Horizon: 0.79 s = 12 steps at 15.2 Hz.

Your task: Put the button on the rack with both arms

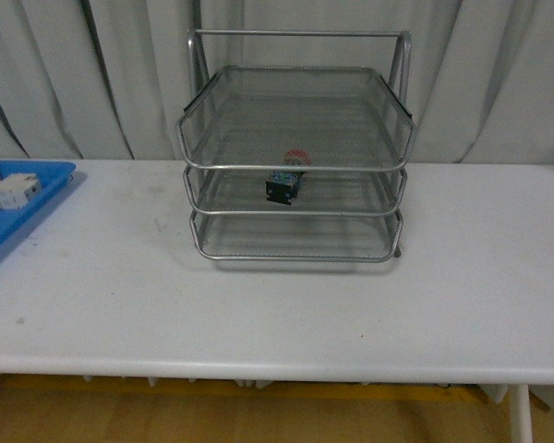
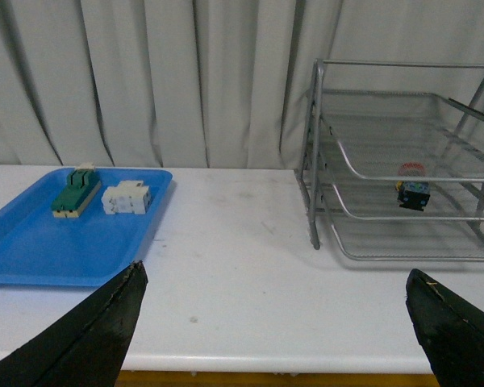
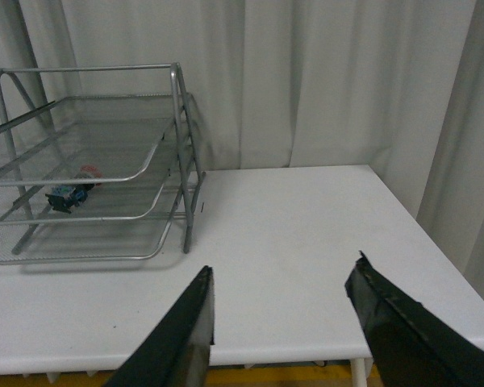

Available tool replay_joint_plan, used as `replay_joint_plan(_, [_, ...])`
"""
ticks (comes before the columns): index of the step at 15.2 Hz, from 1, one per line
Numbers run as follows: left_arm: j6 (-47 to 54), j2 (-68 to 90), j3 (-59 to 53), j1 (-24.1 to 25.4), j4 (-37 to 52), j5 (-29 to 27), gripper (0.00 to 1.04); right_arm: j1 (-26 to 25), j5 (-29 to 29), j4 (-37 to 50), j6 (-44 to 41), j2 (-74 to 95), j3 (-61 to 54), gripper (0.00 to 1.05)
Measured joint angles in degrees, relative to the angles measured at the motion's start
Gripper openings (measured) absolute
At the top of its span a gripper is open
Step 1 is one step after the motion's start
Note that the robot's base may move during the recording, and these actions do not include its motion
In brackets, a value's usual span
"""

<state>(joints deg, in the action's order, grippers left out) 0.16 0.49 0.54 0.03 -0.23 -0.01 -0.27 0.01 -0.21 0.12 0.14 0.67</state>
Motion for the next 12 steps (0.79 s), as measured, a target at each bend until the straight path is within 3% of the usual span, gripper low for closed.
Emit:
replay_joint_plan(4, [0.0,0.0,0.0,0.0,0.0,0.0,0.98,0.0,0.0,-0.02,0.0,0.0,0.0,0.97])
replay_joint_plan(12, [0.0,0.0,0.0,0.0,0.0,0.0,0.98,0.0,0.0,0.0,0.02,0.0,0.0,0.98])
